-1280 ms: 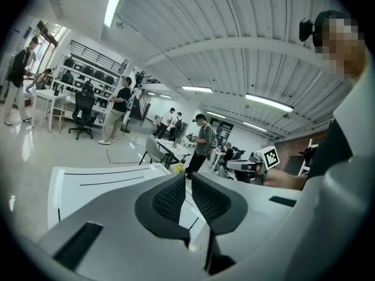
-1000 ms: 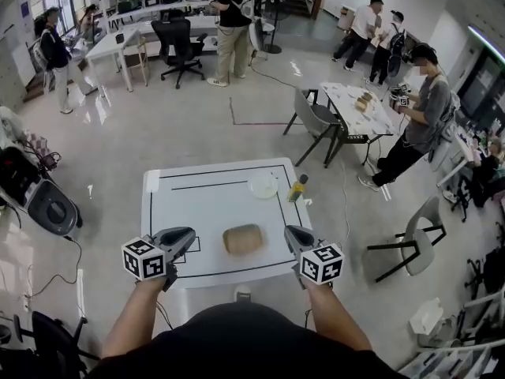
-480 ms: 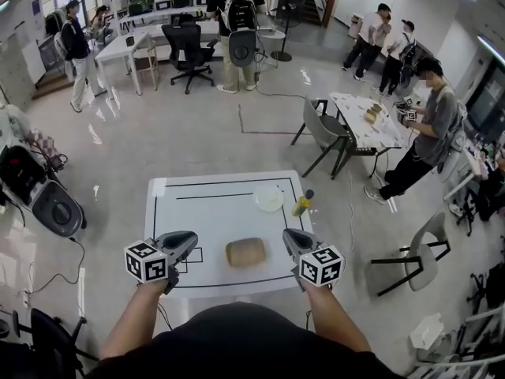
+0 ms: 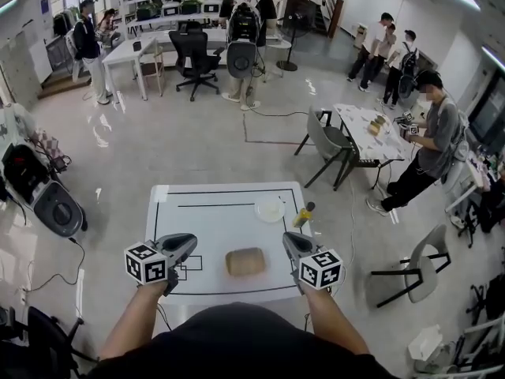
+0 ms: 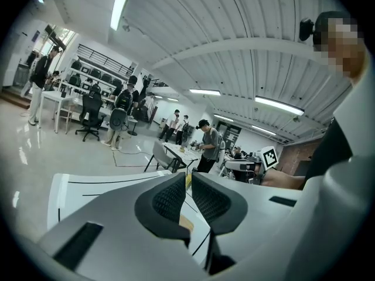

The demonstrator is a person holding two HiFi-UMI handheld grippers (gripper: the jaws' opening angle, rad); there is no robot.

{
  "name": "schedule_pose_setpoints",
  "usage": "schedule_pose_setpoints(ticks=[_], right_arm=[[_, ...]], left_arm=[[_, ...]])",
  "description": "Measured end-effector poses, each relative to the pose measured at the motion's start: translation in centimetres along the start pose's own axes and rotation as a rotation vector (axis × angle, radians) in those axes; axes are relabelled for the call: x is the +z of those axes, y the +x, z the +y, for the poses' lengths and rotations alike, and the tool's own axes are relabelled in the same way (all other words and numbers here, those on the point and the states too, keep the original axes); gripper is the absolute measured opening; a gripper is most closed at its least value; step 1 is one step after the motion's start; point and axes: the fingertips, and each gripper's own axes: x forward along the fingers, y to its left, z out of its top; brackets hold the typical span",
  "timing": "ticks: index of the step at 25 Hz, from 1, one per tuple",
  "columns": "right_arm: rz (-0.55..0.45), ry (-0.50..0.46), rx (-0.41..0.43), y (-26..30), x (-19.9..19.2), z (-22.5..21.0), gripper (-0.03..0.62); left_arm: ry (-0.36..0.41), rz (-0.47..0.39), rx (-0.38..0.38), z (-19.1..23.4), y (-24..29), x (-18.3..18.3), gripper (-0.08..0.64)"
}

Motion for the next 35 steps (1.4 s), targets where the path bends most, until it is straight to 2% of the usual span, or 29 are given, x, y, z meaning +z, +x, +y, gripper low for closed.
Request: schedule_pose_setpoints(ticks=[14,35], right_arm=[[0.058,0.046,0.008,1.4,-2.9,-2.8,0.014],[0.206,0.185,0.043,5.4,-12.0,-6.4,0.023]], left_arm=[[-0.008,0.050,-0.011,0.8,3.2,-0.8,0.051],[-0.080,0.142,-0.002,3.8,8.0,-4.7,0.051]])
